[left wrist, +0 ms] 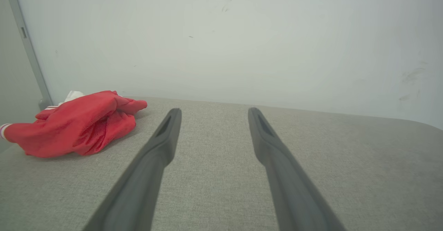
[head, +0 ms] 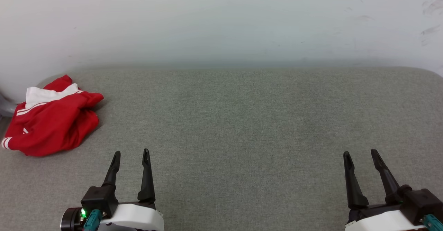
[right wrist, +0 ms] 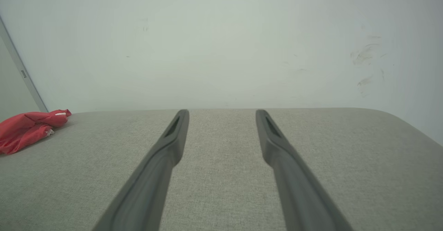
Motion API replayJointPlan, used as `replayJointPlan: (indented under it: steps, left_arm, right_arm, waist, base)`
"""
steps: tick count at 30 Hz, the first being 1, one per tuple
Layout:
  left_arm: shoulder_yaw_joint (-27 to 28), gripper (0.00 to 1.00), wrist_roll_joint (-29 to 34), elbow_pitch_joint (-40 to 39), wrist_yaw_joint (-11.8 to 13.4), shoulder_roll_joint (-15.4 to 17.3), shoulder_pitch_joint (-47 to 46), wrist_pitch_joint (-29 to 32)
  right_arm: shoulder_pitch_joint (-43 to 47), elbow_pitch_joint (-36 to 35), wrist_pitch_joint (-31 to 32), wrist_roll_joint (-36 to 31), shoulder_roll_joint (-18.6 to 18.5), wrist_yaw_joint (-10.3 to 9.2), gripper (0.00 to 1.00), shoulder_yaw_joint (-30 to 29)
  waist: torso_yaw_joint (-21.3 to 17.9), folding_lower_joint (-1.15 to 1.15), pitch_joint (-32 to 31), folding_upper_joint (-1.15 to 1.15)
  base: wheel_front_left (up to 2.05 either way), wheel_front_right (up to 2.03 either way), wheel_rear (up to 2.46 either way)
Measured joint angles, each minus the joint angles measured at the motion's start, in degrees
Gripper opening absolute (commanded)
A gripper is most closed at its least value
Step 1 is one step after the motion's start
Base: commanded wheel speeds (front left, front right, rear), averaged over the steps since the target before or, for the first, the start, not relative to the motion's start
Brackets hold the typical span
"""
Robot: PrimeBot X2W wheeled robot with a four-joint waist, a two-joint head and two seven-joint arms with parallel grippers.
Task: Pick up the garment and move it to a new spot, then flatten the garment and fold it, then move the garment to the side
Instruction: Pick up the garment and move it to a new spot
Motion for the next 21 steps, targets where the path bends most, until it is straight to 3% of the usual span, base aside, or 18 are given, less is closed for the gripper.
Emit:
replayJointPlan:
  steps: [21]
  left_arm:
    - [0.27,1.0,-0.55,1.12,-0.14,-0.01,-0.13,0.0]
  right_arm:
    - [0.34,0.03,0.0,-0.27,0.0,0.0,1.0,0.46]
  waist:
    - [1.79,0.0,0.2,0.0]
  base:
    - [0.0,0.0,0.0]
